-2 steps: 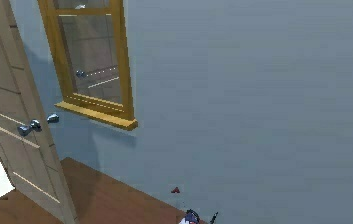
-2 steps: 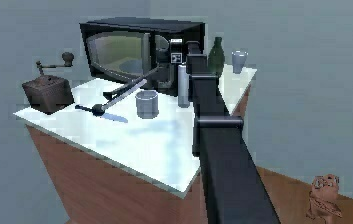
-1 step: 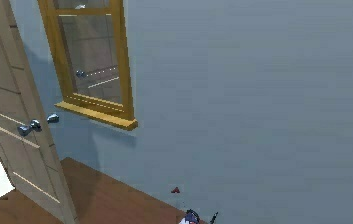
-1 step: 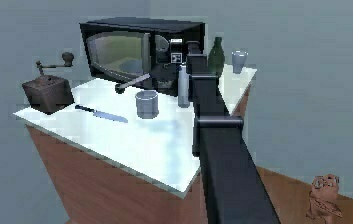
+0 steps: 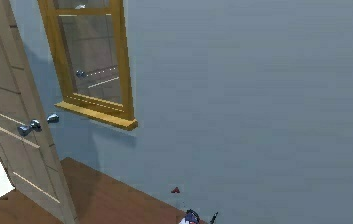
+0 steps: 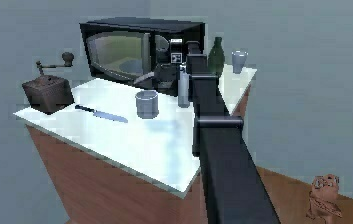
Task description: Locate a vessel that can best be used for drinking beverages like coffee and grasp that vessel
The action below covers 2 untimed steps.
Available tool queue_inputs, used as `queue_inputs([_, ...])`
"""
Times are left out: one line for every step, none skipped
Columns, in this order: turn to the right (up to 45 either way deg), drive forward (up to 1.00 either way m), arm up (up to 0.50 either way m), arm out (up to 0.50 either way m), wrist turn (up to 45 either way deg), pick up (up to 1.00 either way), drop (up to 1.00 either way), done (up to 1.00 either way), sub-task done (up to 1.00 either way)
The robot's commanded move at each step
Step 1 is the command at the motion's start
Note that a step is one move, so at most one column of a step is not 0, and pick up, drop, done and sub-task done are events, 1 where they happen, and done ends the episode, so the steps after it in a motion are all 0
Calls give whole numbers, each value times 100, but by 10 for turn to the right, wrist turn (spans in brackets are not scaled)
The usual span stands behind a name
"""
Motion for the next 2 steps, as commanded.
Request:
queue_inputs([0, 0, -16, 0, 0, 0, 0, 0, 0])
queue_inputs([0, 0, 0, 0, 0, 100, 0, 0, 0])
